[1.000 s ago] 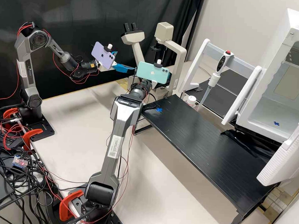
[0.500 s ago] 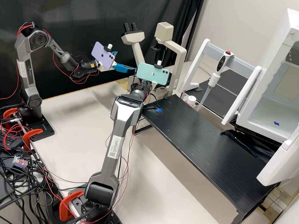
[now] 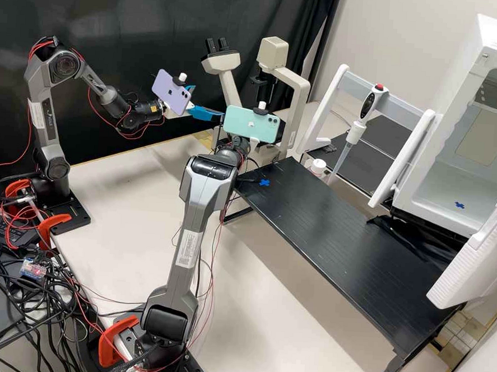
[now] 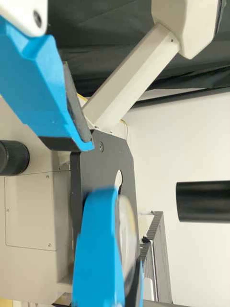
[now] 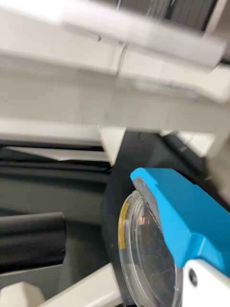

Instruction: Move the petri dish to the bench

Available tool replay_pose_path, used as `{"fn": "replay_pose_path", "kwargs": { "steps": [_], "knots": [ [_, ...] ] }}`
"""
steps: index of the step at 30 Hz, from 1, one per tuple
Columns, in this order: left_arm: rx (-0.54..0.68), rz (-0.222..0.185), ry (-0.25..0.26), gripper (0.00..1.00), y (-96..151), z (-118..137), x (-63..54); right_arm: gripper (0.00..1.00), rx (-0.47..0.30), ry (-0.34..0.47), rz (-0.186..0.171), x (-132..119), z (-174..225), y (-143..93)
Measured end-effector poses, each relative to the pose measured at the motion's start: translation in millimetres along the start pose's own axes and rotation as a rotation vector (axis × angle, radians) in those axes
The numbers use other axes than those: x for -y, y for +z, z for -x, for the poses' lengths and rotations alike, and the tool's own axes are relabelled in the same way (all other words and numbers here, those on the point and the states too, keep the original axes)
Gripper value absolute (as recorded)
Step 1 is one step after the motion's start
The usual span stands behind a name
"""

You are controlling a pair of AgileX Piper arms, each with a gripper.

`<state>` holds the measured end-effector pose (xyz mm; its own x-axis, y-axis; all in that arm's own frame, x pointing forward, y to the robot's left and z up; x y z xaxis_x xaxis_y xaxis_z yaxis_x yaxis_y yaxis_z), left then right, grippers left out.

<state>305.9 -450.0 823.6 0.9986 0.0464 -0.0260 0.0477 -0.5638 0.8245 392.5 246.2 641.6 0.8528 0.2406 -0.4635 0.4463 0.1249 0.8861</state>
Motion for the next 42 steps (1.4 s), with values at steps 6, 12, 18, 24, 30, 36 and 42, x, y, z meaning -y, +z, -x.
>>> {"fn": "replay_pose_path", "kwargs": {
  "steps": [6,12,18,24,30,36,42],
  "knots": [
    [0.000,0.000,0.000,1.00,0,0,0.0,0.00,0.014,0.040,0.008,-12,49,1],
    [0.000,0.000,0.000,1.00,0,0,0.0,0.00,-0.006,0.101,0.035,-17,92,7],
    [0.000,0.000,0.000,1.00,0,0,0.0,0.00,-0.022,0.158,0.078,-14,137,23],
    [0.000,0.000,0.000,1.00,0,0,0.0,0.00,0.017,0.177,0.082,-13,164,51],
    [0.000,0.000,0.000,1.00,0,0,0.0,0.00,0.070,0.198,0.057,-10,186,81],
    [0.000,0.000,0.000,1.00,0,0,0.0,0.00,0.084,0.199,0.033,-9,196,95],
    [0.000,0.000,0.000,1.00,0,0,0.0,0.00,0.064,0.195,0.017,-7,199,97]
  ]
}}
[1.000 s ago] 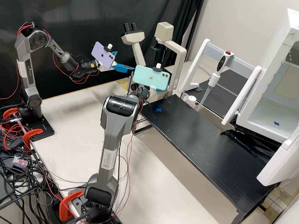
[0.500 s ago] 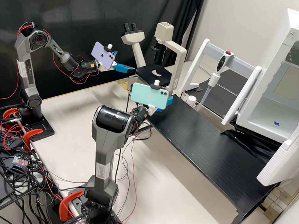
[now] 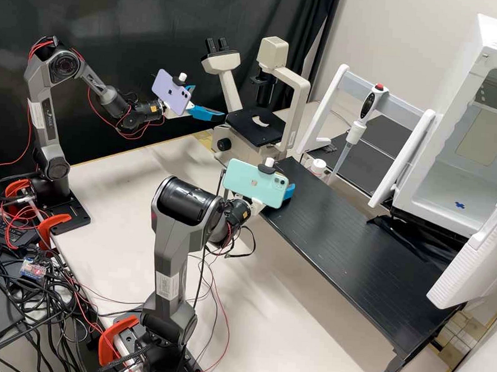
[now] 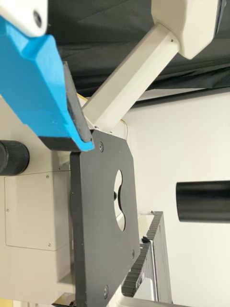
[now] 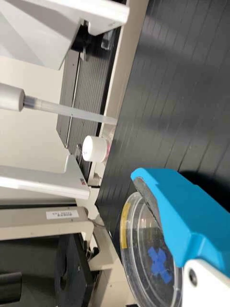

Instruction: Move the petri dish to the bench

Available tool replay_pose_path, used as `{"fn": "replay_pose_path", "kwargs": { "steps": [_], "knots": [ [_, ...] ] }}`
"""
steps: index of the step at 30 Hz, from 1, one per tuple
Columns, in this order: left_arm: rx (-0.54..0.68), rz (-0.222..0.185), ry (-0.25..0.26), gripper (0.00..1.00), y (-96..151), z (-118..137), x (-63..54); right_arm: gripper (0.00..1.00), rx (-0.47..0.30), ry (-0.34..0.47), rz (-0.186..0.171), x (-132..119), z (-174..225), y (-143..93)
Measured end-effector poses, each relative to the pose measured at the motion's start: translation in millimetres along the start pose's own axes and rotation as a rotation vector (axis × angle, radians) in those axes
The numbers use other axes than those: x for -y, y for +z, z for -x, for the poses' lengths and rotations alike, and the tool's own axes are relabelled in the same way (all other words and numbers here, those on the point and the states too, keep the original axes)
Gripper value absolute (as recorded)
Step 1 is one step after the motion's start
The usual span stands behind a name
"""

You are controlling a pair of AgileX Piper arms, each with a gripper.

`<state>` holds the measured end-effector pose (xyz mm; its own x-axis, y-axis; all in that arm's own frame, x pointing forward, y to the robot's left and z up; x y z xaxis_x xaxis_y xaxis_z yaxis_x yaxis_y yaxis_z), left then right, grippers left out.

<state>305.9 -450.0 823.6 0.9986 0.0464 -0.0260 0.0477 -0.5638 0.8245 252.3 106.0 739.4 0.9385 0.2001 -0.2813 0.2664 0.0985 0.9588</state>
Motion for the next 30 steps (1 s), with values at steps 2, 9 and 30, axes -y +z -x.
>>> {"fn": "replay_pose_path", "kwargs": {
  "steps": [2,9,30],
  "knots": [
    [0.000,0.000,0.000,1.00,0,0,0.0,0.00,-0.003,-0.005,0.000,1,0,0],
    [0.000,0.000,0.000,1.00,0,0,0.0,0.00,-0.029,-0.023,-0.019,6,2,-5],
    [0.000,0.000,0.000,1.00,0,0,0.0,1.00,-0.046,-0.038,-0.006,11,1,-9]
  ]
}}
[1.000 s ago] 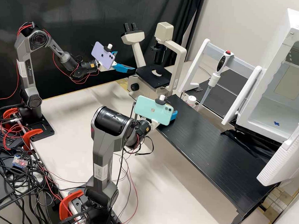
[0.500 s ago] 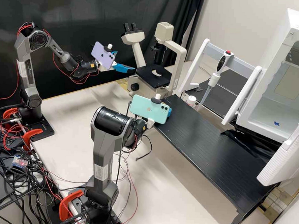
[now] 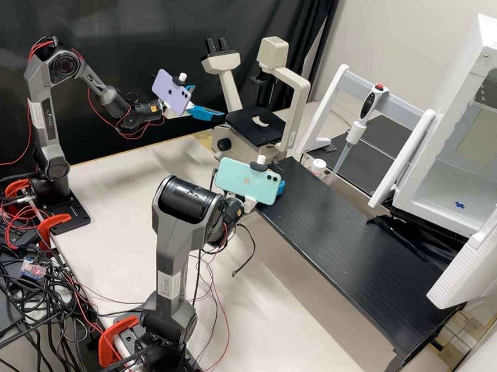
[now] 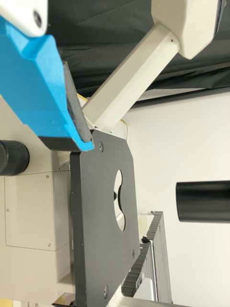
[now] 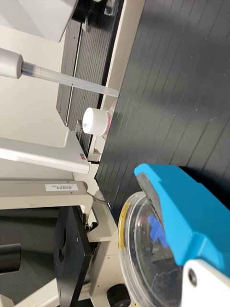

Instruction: Move the petri dish to the bench

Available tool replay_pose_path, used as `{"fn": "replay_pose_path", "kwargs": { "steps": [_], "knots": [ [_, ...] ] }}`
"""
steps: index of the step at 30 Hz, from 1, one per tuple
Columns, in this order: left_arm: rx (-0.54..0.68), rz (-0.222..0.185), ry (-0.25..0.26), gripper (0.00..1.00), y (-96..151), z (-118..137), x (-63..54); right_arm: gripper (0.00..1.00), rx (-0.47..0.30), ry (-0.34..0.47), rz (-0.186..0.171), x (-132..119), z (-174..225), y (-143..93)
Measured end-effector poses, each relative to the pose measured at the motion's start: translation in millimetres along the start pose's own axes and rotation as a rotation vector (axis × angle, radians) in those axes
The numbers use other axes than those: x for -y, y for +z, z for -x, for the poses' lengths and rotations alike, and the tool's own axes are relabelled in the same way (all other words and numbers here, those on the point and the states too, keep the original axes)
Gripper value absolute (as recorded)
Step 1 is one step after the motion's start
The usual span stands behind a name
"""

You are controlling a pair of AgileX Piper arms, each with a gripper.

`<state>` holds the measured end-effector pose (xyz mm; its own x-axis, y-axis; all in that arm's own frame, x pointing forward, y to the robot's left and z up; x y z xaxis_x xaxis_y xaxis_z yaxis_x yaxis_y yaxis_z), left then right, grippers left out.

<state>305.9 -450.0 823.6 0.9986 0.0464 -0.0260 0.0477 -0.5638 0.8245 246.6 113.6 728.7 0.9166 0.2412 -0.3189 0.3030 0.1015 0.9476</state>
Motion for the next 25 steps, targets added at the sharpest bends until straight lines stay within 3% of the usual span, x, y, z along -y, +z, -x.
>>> {"fn": "replay_pose_path", "kwargs": {
  "steps": [5,11,14,16,19,21,25],
  "knots": [
    [0.000,0.000,0.000,1.00,0,0,0.0,1.00,-0.035,0.026,0.038,-7,6,-10],
    [0.000,0.000,0.000,1.00,0,0,0.0,1.00,-0.134,0.095,0.095,-21,32,-31],
    [0.000,0.000,0.000,1.00,0,0,0.0,1.00,-0.172,0.179,0.110,-31,48,-39],
    [0.000,0.000,0.000,1.00,0,0,0.0,1.00,-0.183,0.286,0.116,-41,61,-44],
    [0.000,0.000,0.000,1.00,0,0,0.0,1.00,-0.162,0.446,0.100,-56,77,-47],
    [0.000,0.000,0.000,1.00,0,0,0.0,1.00,-0.150,0.521,0.067,-66,86,-45],
    [0.000,0.000,0.000,1.00,0,0,0.0,1.00,-0.132,0.596,0.012,-77,95,-33]
  ]
}}
